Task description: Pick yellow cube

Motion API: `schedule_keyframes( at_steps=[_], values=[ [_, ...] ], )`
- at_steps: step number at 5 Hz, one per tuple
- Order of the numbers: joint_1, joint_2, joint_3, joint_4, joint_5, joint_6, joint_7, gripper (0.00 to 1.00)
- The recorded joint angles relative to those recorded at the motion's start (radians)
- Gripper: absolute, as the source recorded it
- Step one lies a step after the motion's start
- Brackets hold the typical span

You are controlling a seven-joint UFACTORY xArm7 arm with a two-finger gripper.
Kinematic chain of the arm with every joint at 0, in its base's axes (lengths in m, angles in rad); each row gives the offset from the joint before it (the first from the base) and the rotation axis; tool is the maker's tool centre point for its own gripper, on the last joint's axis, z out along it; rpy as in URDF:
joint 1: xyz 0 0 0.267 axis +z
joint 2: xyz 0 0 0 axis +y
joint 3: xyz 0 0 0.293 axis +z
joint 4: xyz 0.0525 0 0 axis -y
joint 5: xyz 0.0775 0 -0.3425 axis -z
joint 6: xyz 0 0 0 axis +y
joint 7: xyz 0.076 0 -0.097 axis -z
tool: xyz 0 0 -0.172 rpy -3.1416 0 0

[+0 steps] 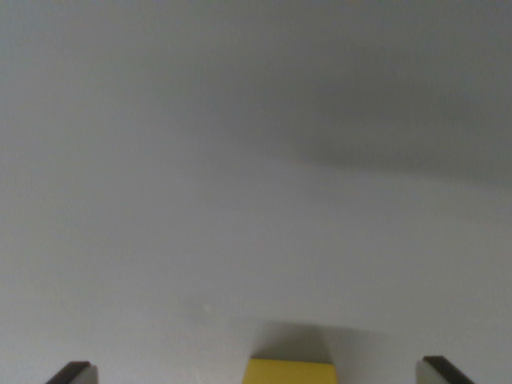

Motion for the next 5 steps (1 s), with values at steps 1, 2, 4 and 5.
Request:
schedule_keyframes(
  at_steps=[1, 2, 4, 5],
  values=[
    [-0.0011, 0.009, -0.002, -0.04, 0.0072, -0.045, -0.012, 0.0],
    [-0.0011, 0.009, -0.002, -0.04, 0.0072, -0.045, -0.012, 0.0],
    [-0.0022, 0.017, -0.004, -0.078, 0.0141, -0.087, -0.024, 0.0],
    [-0.0031, 0.024, -0.005, -0.112, 0.0202, -0.125, -0.034, 0.0]
  ],
)
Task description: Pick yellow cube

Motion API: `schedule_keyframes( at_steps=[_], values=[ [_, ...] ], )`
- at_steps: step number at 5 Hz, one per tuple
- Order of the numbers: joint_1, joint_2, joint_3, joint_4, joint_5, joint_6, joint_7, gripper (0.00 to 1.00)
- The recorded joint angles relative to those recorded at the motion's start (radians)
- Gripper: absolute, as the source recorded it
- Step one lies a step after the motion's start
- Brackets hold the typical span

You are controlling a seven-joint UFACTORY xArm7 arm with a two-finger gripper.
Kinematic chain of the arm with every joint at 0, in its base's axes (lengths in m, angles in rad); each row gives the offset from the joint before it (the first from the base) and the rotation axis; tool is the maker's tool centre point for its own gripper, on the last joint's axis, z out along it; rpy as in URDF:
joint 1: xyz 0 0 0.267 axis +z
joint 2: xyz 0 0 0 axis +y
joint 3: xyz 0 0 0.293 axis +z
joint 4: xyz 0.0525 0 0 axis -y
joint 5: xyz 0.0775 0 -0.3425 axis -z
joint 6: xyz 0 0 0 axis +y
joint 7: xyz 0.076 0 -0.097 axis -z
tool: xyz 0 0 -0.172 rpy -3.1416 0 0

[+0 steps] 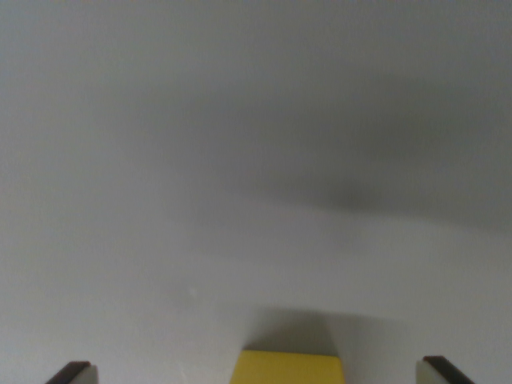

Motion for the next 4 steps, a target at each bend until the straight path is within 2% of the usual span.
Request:
schedule_keyframes(
  at_steps=[1, 2, 3, 4],
  values=[
    [0.0, 0.0, 0.0, 0.0, 0.0, 0.0, 0.0, 0.0],
    [-0.0009, 0.007, -0.002, -0.033, 0.006, -0.037, -0.01, 0.0],
    [-0.0009, 0.007, -0.002, -0.033, 0.006, -0.037, -0.01, 0.0],
    [-0.0018, 0.014, -0.003, -0.064, 0.0116, -0.072, -0.02, 0.0]
  ],
)
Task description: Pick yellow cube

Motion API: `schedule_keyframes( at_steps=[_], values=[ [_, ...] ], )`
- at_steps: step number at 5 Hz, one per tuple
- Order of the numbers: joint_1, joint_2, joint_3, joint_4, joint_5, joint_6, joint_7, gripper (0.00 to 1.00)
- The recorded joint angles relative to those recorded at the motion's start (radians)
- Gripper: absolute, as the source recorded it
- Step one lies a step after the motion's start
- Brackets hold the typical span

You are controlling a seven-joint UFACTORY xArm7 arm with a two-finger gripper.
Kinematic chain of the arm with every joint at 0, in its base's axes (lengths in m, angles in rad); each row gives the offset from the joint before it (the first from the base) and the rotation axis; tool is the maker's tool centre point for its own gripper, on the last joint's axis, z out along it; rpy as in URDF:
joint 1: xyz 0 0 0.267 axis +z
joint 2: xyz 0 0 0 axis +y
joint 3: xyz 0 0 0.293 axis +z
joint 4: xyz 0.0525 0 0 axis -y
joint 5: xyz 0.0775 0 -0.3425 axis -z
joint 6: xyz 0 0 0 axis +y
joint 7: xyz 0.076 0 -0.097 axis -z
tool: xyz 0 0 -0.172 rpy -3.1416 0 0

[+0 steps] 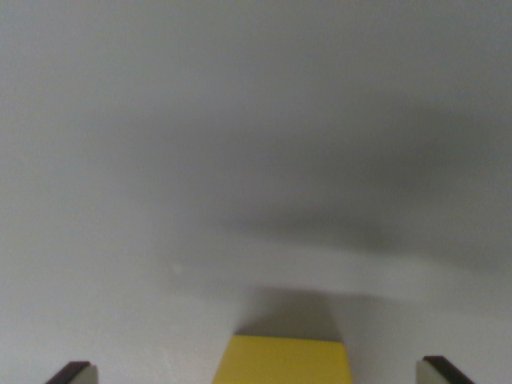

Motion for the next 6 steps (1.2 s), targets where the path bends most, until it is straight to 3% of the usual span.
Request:
schedule_keyframes(
  at_steps=[1, 2, 3, 4, 5, 6],
  values=[
    [0.0, 0.0, 0.0, 0.0, 0.0, 0.0, 0.0, 0.0],
    [-0.0008, 0.006, -0.001, -0.028, 0.005, -0.031, -0.008, 0.0],
    [-0.0008, 0.006, -0.001, -0.028, 0.005, -0.031, -0.008, 0.0],
    [-0.0015, 0.011, -0.002, -0.052, 0.0094, -0.058, -0.016, 0.0],
    [-0.0015, 0.011, -0.002, -0.052, 0.0094, -0.058, -0.016, 0.0],
    [-0.002, 0.016, -0.003, -0.073, 0.0131, -0.081, -0.022, 0.0]
  ],
)
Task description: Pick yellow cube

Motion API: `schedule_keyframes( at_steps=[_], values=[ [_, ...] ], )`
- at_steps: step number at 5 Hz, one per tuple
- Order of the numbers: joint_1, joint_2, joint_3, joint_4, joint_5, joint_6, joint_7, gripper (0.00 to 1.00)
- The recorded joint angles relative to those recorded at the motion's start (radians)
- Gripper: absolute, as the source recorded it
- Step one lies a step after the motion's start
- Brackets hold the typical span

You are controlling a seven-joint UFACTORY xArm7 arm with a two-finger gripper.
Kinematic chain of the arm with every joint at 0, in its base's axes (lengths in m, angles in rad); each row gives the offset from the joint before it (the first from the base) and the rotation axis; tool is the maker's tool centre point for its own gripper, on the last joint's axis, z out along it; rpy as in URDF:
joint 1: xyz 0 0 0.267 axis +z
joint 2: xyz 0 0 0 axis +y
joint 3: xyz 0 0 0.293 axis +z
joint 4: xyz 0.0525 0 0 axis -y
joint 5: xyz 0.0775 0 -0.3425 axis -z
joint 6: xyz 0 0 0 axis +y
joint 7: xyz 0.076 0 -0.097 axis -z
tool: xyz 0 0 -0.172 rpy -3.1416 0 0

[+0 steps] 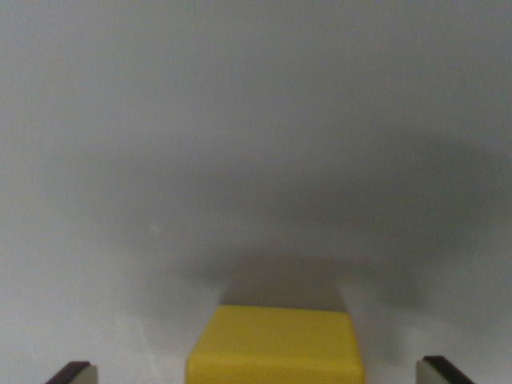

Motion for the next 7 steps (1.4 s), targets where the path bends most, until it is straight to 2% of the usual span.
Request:
schedule_keyframes(
  at_steps=[1, 2, 3, 4, 7],
  values=[
    [0.0, 0.0, 0.0, 0.0, 0.0, 0.0, 0.0, 0.0],
    [-0.0004, 0.003, -0.001, -0.016, 0.0029, -0.018, -0.005, 0.0],
    [-0.0004, 0.003, -0.001, -0.016, 0.0029, -0.018, -0.005, 0.0],
    [-0.0008, 0.006, -0.001, -0.028, 0.0051, -0.031, -0.009, 0.0],
    [-0.001, 0.008, -0.002, -0.035, 0.0064, -0.039, -0.011, 0.0]
  ],
)
